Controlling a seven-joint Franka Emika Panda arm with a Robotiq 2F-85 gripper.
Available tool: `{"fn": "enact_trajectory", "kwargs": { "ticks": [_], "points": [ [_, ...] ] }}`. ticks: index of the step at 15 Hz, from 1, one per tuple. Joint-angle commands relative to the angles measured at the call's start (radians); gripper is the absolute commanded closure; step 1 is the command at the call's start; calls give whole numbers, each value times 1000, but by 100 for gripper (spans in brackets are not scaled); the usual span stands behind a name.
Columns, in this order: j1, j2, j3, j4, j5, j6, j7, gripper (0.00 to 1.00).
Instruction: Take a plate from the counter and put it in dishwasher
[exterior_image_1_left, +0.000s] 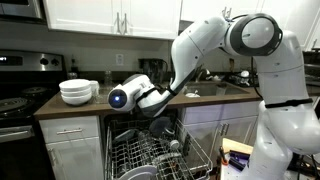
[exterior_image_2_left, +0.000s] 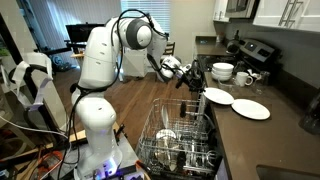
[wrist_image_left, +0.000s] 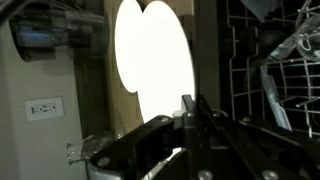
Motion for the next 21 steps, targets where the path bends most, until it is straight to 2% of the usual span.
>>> {"fn": "enact_trajectory", "kwargs": {
  "ticks": [1, 3, 9, 18, 20, 21],
  "points": [
    [2, -9, 7, -11, 6, 9, -2, 95],
    [1, -24, 10, -23, 7, 15, -2, 95],
    [63, 29, 18, -26, -7, -131, 117, 96],
    [197, 107, 67, -14, 0, -436, 325, 95],
    [200, 110, 88, -18, 13, -447, 317, 95],
    [190, 100, 102, -28, 18, -412, 292, 95]
  ]
}}
